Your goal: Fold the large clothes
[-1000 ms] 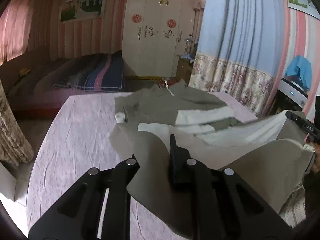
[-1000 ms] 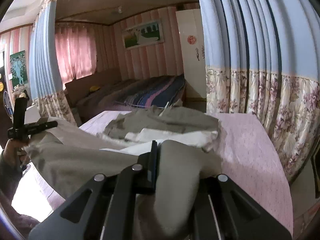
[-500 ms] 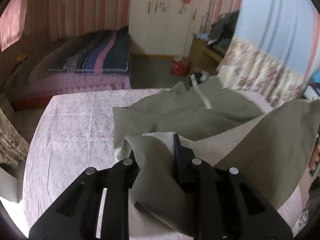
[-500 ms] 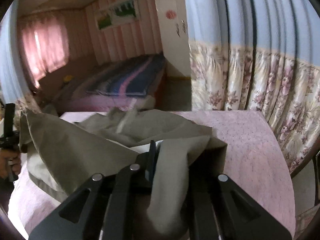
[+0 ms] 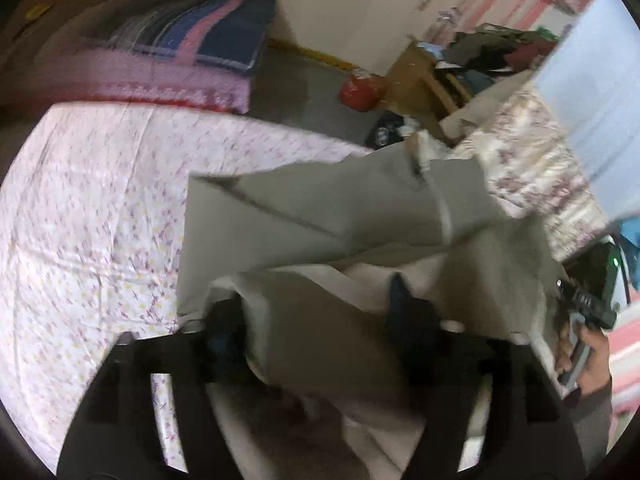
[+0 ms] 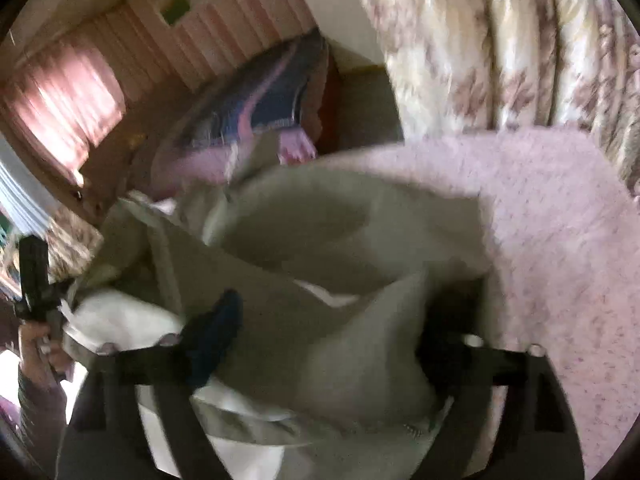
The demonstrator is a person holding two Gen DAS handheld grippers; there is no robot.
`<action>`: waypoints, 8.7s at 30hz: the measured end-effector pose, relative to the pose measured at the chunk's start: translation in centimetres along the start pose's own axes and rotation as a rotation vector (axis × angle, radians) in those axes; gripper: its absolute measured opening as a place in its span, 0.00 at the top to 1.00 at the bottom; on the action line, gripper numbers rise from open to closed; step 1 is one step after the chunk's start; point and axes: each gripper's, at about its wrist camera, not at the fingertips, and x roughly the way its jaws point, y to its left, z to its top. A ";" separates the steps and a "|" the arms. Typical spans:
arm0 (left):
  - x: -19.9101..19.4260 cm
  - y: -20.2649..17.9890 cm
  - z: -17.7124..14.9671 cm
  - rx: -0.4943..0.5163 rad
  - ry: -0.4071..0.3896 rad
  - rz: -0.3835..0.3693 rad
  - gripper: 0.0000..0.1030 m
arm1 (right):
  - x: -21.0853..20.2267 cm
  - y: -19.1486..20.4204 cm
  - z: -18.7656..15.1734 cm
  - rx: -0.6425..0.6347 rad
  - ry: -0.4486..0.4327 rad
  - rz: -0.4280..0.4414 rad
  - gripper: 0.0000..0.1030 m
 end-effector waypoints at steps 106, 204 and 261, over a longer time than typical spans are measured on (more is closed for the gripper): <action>-8.7 -1.8 -17.8 0.348 -0.335 0.462 0.95 | -12.3 0.0 -17.7 -0.192 -0.200 -0.387 1.00; 9.4 -12.2 -8.2 0.226 -0.152 0.352 0.03 | 0.6 1.4 -6.0 -0.176 0.074 -0.238 0.81; -16.2 -2.0 -10.1 0.040 -0.395 0.302 0.03 | -8.8 23.2 -6.7 -0.125 -0.321 -0.298 0.12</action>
